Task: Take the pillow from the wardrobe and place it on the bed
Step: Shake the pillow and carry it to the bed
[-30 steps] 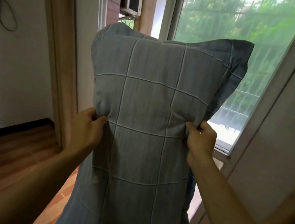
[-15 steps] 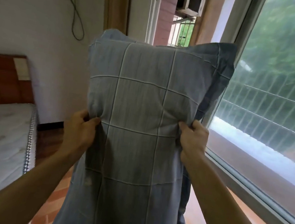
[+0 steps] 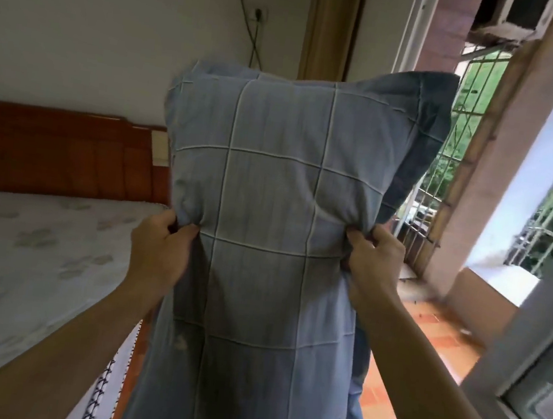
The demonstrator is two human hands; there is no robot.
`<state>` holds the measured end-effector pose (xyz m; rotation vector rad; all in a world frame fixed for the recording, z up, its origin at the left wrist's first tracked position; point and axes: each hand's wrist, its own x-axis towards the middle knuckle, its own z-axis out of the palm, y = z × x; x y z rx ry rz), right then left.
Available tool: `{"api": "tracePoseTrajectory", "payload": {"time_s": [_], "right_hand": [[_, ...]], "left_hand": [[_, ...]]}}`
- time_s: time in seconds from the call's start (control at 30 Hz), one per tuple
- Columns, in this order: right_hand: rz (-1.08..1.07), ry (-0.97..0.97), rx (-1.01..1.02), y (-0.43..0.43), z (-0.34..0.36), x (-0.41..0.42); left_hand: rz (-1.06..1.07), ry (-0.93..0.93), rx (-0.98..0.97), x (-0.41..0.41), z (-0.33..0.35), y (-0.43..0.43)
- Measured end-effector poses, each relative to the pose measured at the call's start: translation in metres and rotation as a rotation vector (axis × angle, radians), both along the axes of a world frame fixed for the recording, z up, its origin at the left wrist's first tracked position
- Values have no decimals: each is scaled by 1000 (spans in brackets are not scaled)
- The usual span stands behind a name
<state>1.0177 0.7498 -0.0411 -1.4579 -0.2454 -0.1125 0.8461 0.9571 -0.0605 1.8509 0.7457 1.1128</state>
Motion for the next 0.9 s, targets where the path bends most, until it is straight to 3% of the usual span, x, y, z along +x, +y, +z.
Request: {"api": "tracePoseTrajectory", "payload": {"time_s": [0.5,0.9], "right_hand": [[50,-3,-2,223,1,156],[277,38,22,404,-25,307]], "left_hand": [[56,-51,59,132,4,213],[237,-27,32,249,-16,355]]}}
